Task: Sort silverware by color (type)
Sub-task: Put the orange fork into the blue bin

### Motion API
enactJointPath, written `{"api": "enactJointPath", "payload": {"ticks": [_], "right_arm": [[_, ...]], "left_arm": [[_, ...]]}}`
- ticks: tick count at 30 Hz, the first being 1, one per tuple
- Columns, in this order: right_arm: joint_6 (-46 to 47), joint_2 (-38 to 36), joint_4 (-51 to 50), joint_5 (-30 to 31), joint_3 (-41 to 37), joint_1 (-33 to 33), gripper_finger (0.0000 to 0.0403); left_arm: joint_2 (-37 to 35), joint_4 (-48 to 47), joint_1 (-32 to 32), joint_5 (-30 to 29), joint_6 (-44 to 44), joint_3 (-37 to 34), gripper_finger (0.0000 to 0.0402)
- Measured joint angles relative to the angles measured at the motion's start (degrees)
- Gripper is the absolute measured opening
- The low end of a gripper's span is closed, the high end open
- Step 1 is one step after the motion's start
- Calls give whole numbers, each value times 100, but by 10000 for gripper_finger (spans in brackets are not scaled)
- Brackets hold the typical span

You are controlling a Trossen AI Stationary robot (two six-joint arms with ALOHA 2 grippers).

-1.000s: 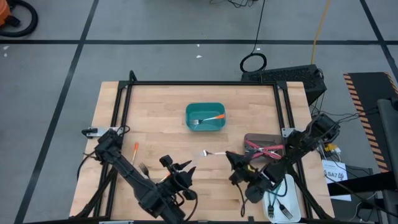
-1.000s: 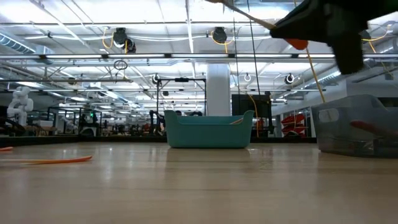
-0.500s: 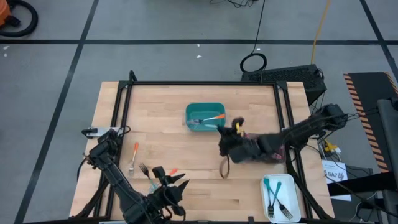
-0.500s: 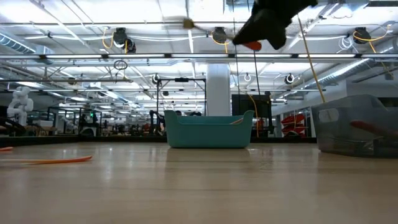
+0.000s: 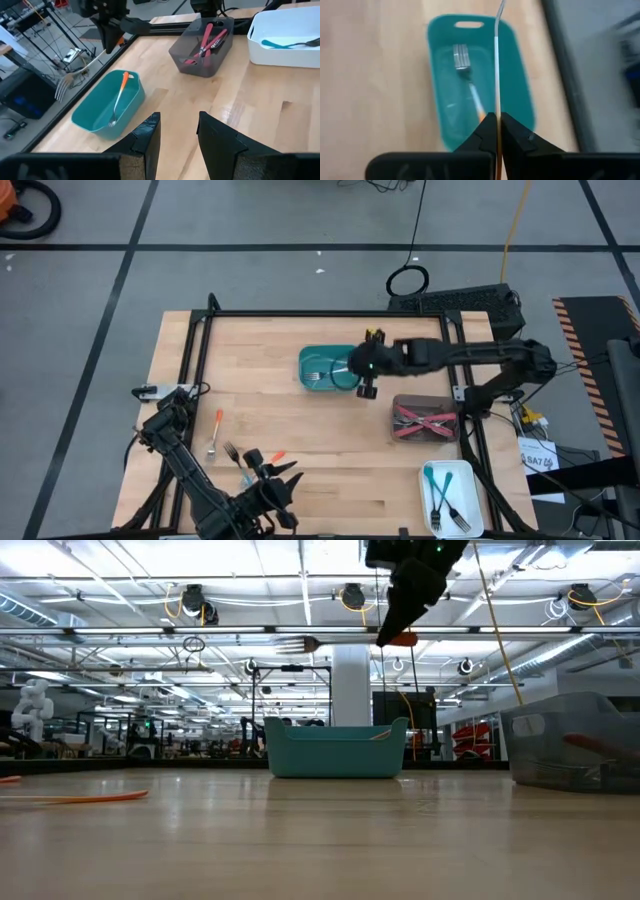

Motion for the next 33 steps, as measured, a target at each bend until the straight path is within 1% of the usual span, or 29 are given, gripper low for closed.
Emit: {"api": "enactJointPath", "payload": {"ticks": [2,5,10,15,22,26,30,33], "right_arm": [[-11,11,-38,-445,0,-286,3],[2,77,-74,-908,3,-671,4],[5,336,-92,-1331,4,-1103,4],[7,719,-101,-1362,3,-1261,5],[200,1085,-7,-1376,2,-1258,11],[244,1205,164,-1374,2,-1258,15],[522,1246,461,-1370,2,-1258,18],[691,1239,549,-1442,2,-1238,30]], "left_arm": [[0,73,0,25,-29,0,129],[0,195,0,96,28,0,129],[0,296,31,97,168,0,129],[0,301,94,96,383,0,129],[0,306,103,98,406,0,129],[0,306,101,102,424,-2,129],[0,306,103,102,424,-2,129],[0,311,103,102,392,-2,129]]}}
